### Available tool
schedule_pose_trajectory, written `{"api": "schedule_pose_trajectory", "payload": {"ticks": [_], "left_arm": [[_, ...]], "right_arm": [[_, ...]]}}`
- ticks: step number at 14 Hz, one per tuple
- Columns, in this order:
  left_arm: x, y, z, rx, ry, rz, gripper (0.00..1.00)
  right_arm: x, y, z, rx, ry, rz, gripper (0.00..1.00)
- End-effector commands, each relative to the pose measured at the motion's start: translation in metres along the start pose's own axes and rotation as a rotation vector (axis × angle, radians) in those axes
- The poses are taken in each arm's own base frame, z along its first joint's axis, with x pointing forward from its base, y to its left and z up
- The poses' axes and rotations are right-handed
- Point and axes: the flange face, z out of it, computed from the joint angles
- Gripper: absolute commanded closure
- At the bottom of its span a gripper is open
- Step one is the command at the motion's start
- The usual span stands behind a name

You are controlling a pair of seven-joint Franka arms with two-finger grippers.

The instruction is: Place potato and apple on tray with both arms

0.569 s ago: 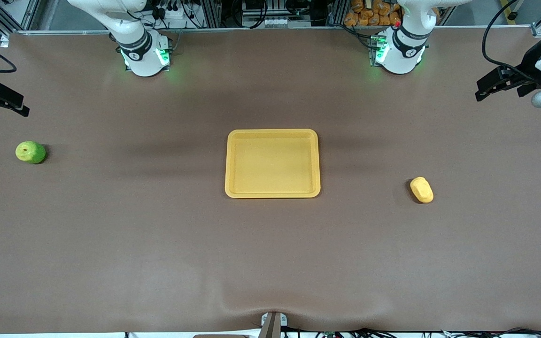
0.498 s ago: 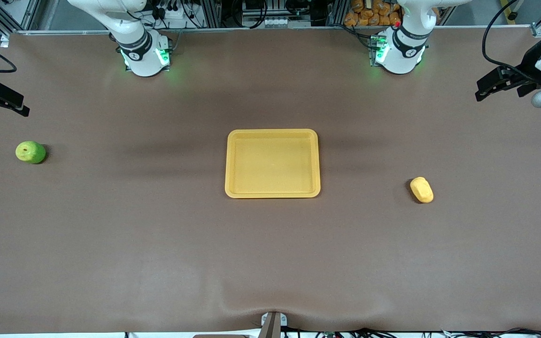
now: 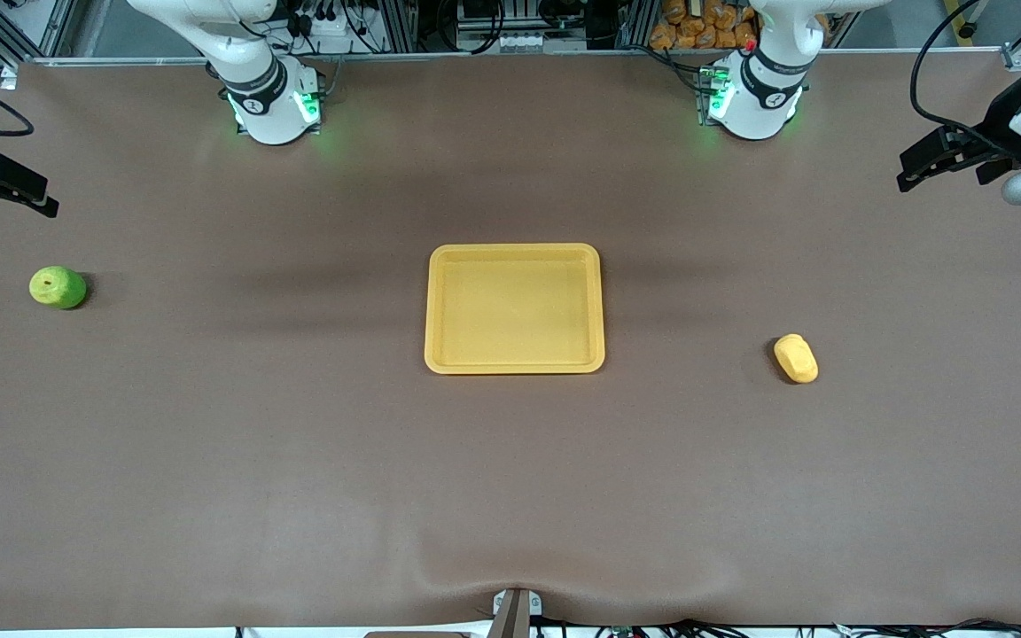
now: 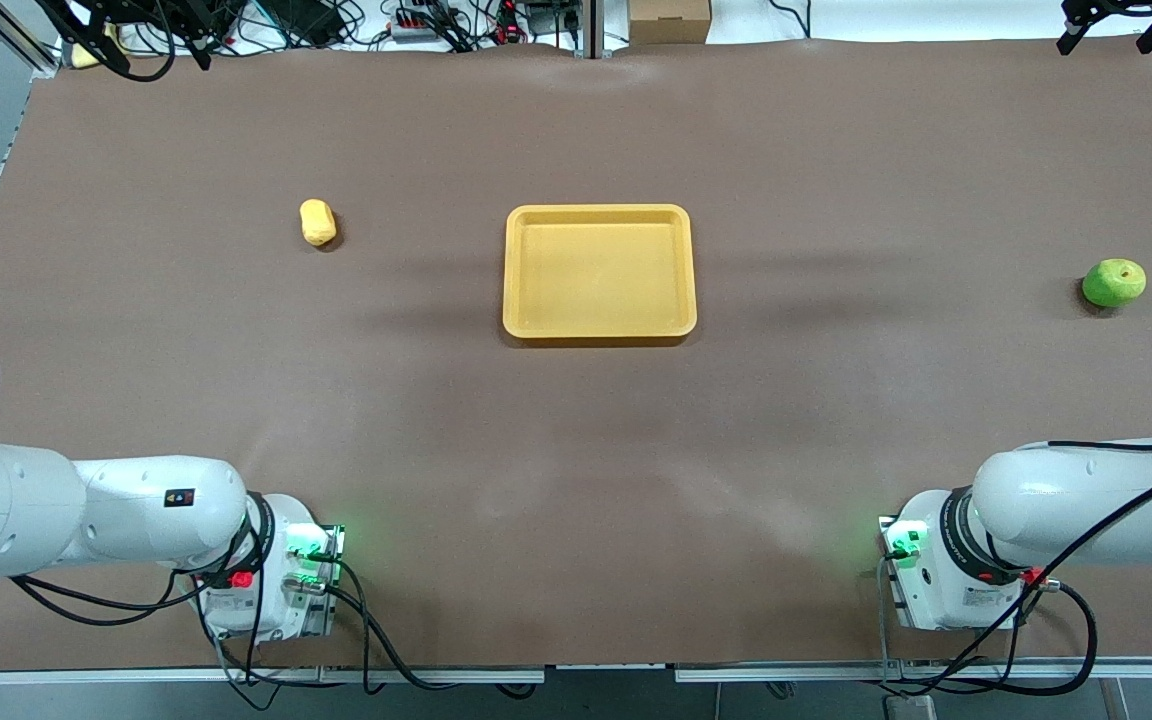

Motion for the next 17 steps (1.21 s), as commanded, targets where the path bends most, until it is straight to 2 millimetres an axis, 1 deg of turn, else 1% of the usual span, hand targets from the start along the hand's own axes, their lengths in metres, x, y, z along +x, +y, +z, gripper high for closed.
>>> {"api": "schedule_pose_trajectory", "payload": {"ticks": [1,2,5,6,9,12,13,17], "left_arm": [[0.009,-0.003,-0.003,-0.008,-0.015,0.021,0.0],[0.012,-0.008,0.002,-0.009,-0.027,0.015,0.0],[0.015,-0.011,0.013,-0.009,-0.05,0.013,0.0],[0.02,-0.014,0.021,-0.009,-0.067,0.007,0.0],[0.033,-0.014,0.043,-0.01,-0.109,0.021,0.0],[0.048,-0.014,0.072,-0.014,-0.155,0.044,0.0],[0.052,-0.014,0.079,-0.016,-0.151,0.031,0.0],[0.062,-0.015,0.122,-0.022,-0.092,0.017,0.0]], "right_arm": [[-0.003,0.002,-0.002,0.004,0.002,0.013,0.0],[-0.003,0.002,-0.003,0.003,0.003,0.013,0.0],[-0.003,0.002,-0.003,0.002,0.006,0.013,0.0],[-0.003,0.002,-0.004,0.001,0.009,0.013,0.0],[-0.003,0.002,-0.004,0.001,0.009,0.013,0.0],[-0.003,0.002,-0.004,0.003,0.008,0.013,0.0],[-0.002,0.002,-0.004,0.001,0.009,0.013,0.0],[-0.003,0.003,-0.004,0.001,0.011,0.015,0.0]]}}
